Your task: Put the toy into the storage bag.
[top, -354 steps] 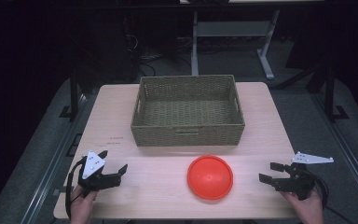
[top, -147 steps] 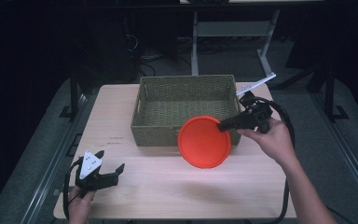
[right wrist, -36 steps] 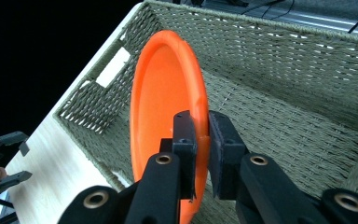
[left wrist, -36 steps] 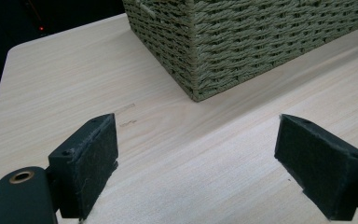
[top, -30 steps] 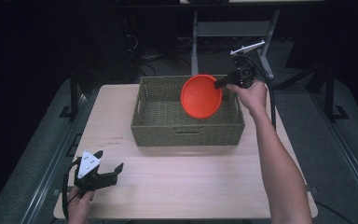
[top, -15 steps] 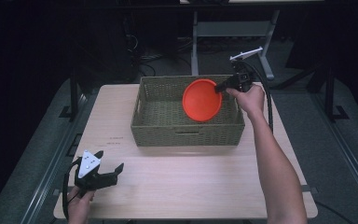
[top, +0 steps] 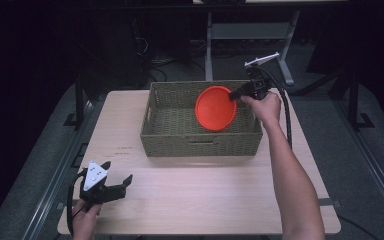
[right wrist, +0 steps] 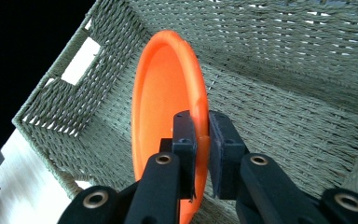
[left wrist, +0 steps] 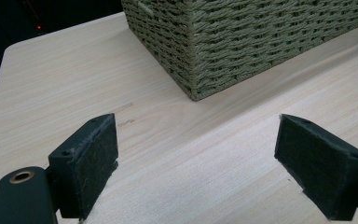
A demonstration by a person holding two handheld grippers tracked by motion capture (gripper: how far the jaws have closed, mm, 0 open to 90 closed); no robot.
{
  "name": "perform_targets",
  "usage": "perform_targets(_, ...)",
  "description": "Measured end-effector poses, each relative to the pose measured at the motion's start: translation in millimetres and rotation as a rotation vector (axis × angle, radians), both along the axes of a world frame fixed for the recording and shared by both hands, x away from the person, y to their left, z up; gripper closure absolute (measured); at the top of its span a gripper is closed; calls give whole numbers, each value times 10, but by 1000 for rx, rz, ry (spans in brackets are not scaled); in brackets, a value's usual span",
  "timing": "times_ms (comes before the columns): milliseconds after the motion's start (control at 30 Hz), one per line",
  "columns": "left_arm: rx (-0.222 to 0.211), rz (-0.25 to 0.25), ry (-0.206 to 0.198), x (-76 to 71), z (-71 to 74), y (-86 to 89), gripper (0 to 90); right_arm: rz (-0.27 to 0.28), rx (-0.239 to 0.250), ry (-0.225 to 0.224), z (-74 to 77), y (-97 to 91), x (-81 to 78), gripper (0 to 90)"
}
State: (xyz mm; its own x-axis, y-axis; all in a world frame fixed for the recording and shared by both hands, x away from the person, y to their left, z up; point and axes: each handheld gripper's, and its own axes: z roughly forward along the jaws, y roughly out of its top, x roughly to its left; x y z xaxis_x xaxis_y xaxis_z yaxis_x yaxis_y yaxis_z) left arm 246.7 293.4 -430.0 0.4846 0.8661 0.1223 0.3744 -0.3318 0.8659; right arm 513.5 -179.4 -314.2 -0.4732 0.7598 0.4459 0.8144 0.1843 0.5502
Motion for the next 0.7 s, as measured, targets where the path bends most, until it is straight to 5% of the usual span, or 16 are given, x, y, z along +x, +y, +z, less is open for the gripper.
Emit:
perform_targets(367, 3, 0, 5, -1, 2, 0, 128, -14, -7, 42, -194, -5, 31, 817)
perform_targets(700, 2, -2, 2, -1, 3, -7, 128, -4, -61, 57, -268, 104, 54, 814)
